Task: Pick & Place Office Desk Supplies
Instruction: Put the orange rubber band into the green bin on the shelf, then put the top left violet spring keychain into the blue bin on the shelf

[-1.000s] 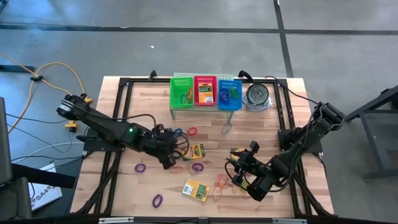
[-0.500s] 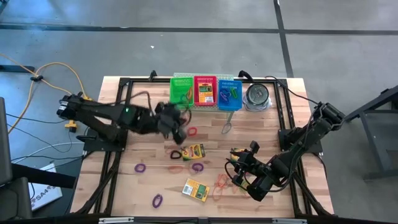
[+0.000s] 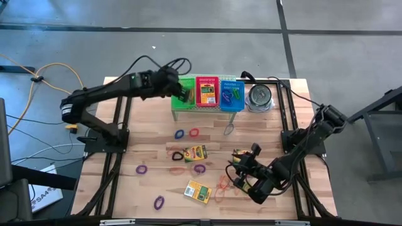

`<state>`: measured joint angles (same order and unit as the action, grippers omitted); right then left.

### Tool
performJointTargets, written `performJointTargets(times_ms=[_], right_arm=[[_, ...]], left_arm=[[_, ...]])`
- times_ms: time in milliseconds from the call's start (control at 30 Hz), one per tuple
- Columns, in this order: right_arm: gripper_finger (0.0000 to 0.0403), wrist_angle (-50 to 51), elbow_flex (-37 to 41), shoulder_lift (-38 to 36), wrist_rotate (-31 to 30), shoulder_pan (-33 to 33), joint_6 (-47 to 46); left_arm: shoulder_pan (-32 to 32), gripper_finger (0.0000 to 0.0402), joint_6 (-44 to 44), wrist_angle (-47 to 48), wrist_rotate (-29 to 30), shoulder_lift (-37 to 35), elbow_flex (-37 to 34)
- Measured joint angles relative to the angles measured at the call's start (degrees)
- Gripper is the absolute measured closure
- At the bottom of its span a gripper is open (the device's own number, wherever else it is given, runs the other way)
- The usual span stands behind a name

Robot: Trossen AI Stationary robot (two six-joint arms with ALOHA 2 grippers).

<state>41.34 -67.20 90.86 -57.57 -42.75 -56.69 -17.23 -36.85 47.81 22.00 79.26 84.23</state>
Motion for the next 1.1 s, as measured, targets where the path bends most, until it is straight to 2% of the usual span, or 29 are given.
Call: performJointTargets(times_ms=[133, 467, 633, 933, 1100], right_arm=[[0.0273, 0.0, 0.0, 0.3, 0.8, 0.1, 0.2], [0.0273, -0.5, 0.0, 0.3, 1.0, 0.1, 1.1], [0.0273, -0.5, 0.0, 0.3, 1.0, 0.1, 1.1], [0.0273, -1.3, 0.0, 0.3, 1.0, 0.1, 1.7], [0.0273, -1.4, 0.0, 0.3, 1.0, 0.1, 1.7]], left_arm=[[-2.9, 0.0401, 0.8, 0.5, -1.9, 2.8, 0.0], [-3.2, 0.0395, 6.9, -0.3, -1.1, 5.9, -0.1], [-3.2, 0.0363, 9.2, 0.0, -0.6, 5.9, -0.1], [-2.3, 0.028, 9.3, -0.3, 0.4, 6.2, -0.1], [-2.1, 0.0259, 9.3, -0.2, 0.4, 6.2, -0.1]])
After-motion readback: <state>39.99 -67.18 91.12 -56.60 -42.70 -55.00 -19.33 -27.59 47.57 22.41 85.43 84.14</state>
